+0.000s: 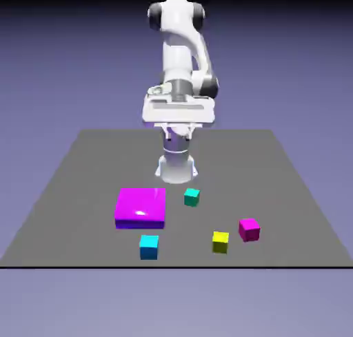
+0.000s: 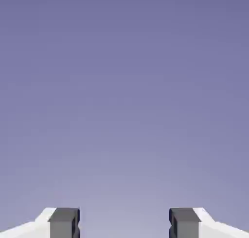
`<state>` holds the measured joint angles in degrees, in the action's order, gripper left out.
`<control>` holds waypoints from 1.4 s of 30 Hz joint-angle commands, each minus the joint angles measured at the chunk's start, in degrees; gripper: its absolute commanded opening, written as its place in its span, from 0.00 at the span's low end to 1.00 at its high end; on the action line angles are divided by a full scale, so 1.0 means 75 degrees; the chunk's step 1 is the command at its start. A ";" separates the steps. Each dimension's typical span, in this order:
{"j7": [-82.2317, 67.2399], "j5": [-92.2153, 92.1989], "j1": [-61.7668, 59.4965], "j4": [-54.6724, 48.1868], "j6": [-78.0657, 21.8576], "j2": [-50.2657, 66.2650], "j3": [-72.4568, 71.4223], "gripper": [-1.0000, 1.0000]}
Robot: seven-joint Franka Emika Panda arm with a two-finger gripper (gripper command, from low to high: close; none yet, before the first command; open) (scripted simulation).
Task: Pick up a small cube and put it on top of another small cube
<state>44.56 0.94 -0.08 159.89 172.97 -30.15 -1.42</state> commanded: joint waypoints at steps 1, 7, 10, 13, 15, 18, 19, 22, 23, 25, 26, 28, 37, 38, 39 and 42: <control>0.0233 0.0104 -0.0085 -0.0123 -0.0115 0.0277 -0.0157 0.50; 0.1627 0.0726 -0.0593 -0.0860 -0.0805 0.1938 -0.1100 0.50; 0.2324 0.1037 -0.0847 -0.1228 -0.1150 0.2769 -0.1571 0.50; 0.3021 0.1348 -0.1102 -0.1596 -0.1495 0.3600 -0.2042 0.50; 0.3486 0.1556 -0.1271 -0.1842 -0.1725 0.4153 -0.2356 0.50; 0.4183 0.1867 -0.1525 -0.2210 -0.2070 0.4984 -0.2828 0.50; 0.4416 0.1971 -0.1610 -0.2333 -0.2185 0.5261 -0.2985 0.50; 0.5113 0.2282 -0.1864 -0.2701 -0.2530 0.6091 -0.3456 0.50; 0.5345 0.2385 -0.1949 -0.2824 -0.2645 0.6368 -0.3613 0.50; 0.5521 0.2464 -0.2013 -0.2917 -0.2731 0.6578 -0.3732 0.50; 0.5694 0.2698 -0.1811 -0.2990 -0.2530 0.6854 -0.3480 0.50; 0.6041 0.3167 -0.1407 -0.3138 -0.2127 0.7407 -0.2976 0.50; 0.5709 0.2719 -0.1793 -0.2997 -0.2512 0.6878 -0.3458 0.00; 0.5536 0.2484 -0.1995 -0.2923 -0.2714 0.6602 -0.3710 0.00; 0.5554 0.2203 -0.1827 -0.2843 -0.2870 0.6325 -0.3938 0.00; 0.5663 0.1346 -0.1215 -0.2600 -0.3327 0.5494 -0.4615 0.00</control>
<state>86.99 10.98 -9.20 140.39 148.06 11.06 -36.04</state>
